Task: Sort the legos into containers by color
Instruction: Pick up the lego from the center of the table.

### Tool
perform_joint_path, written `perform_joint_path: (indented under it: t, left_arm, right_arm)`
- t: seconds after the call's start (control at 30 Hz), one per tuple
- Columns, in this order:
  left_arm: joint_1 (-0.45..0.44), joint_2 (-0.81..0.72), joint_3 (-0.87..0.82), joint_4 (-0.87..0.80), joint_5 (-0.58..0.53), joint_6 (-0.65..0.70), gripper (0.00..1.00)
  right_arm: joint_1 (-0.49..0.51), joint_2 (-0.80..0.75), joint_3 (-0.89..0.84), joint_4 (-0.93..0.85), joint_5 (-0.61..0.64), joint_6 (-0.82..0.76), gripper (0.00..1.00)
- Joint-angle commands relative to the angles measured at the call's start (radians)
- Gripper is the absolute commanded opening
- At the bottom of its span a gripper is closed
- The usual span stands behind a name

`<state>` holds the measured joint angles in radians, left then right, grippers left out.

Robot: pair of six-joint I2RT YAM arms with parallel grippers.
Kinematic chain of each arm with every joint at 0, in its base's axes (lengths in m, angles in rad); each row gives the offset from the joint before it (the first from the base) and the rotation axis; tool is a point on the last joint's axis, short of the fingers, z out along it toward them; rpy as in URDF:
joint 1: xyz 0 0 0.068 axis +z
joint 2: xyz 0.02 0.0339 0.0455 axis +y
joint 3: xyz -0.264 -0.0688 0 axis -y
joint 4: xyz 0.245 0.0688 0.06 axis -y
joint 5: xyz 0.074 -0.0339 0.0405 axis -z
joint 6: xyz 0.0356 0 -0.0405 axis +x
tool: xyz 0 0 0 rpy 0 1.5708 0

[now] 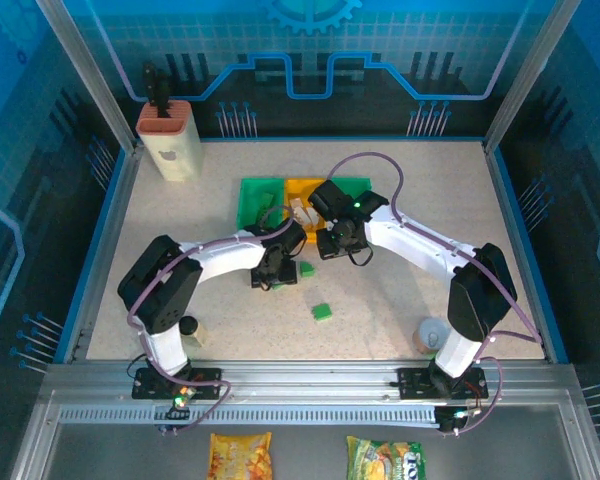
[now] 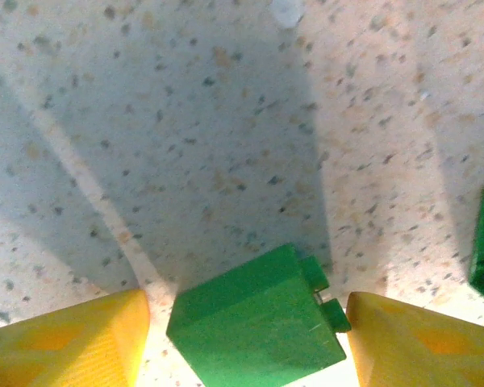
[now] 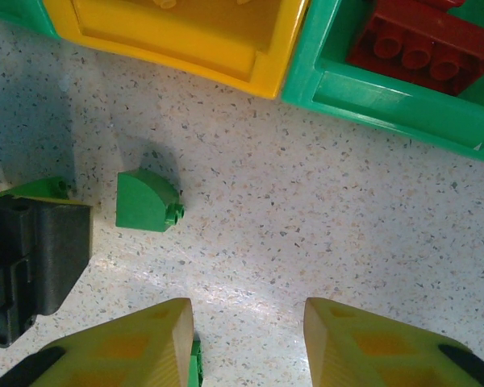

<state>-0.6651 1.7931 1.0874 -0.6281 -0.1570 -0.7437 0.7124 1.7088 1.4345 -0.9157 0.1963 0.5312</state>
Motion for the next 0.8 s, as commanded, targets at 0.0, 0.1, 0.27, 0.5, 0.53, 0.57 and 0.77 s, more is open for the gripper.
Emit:
perform_joint_path:
  t: [0.0, 0.1, 0.27, 0.5, 0.53, 0.57, 0.77]
  left_arm:
    - [-0.005, -0.038, -0.028, -0.023, -0.009, -0.023, 0.65]
    - [-0.004, -0.041, -0.032, -0.018, -0.008, -0.017, 0.64]
    - [-0.004, -0.039, -0.031, -0.006, -0.01, -0.008, 0.61]
    - [-0.004, -0.035, -0.026, 0.003, -0.004, 0.001, 0.55]
    - [-0.004, -0.037, -0.025, 0.003, -0.004, 0.001, 0.54]
    - [-0.005, -0.038, -0.024, 0.002, -0.004, 0.002, 0.53]
    - [-0.005, -0.05, -0.017, -0.006, -0.013, 0.011, 0.47]
  right_arm:
    - [-0.005, 0.015, 0.013, -0.005, -0.018, -0.004, 0.42]
    - [-0.005, 0.015, 0.011, -0.005, -0.019, -0.005, 0.42]
    - [-0.004, 0.013, 0.01, -0.007, -0.018, -0.002, 0.41]
    - [-0.005, 0.012, 0.015, -0.011, -0.014, -0.002, 0.41]
    - [-0.004, 0.012, 0.015, -0.013, -0.013, -0.002, 0.41]
    - [-0.005, 0.014, 0.015, -0.012, -0.014, -0.001, 0.41]
    - [-0.004, 0.02, 0.019, -0.014, -0.014, -0.001, 0.41]
